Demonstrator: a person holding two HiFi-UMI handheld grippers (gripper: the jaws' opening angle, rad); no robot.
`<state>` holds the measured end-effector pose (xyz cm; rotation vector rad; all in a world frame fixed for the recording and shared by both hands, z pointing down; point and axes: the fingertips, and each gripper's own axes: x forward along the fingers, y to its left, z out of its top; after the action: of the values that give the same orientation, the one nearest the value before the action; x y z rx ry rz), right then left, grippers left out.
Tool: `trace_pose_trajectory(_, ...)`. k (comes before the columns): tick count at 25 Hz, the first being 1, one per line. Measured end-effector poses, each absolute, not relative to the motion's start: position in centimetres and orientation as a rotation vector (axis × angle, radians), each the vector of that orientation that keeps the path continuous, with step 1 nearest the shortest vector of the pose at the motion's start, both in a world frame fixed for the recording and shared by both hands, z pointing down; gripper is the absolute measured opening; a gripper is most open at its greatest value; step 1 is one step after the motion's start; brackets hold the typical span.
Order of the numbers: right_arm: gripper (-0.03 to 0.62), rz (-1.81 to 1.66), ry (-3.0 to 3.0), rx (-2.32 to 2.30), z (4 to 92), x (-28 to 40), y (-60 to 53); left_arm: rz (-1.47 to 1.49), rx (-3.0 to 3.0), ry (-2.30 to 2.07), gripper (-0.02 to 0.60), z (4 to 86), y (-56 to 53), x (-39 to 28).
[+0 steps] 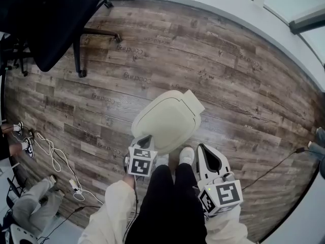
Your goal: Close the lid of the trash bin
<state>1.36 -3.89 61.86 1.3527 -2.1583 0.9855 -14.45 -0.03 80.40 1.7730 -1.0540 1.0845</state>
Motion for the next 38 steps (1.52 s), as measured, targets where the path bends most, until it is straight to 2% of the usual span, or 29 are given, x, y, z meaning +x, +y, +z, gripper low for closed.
trace_pose_trajectory(38, 0.023, 0.971, -2.165, 1.319, 62.2, 0.8, -4.4, 1.094, 1.733, -1.034, 0.006, 80.8, 0.2, -14.4)
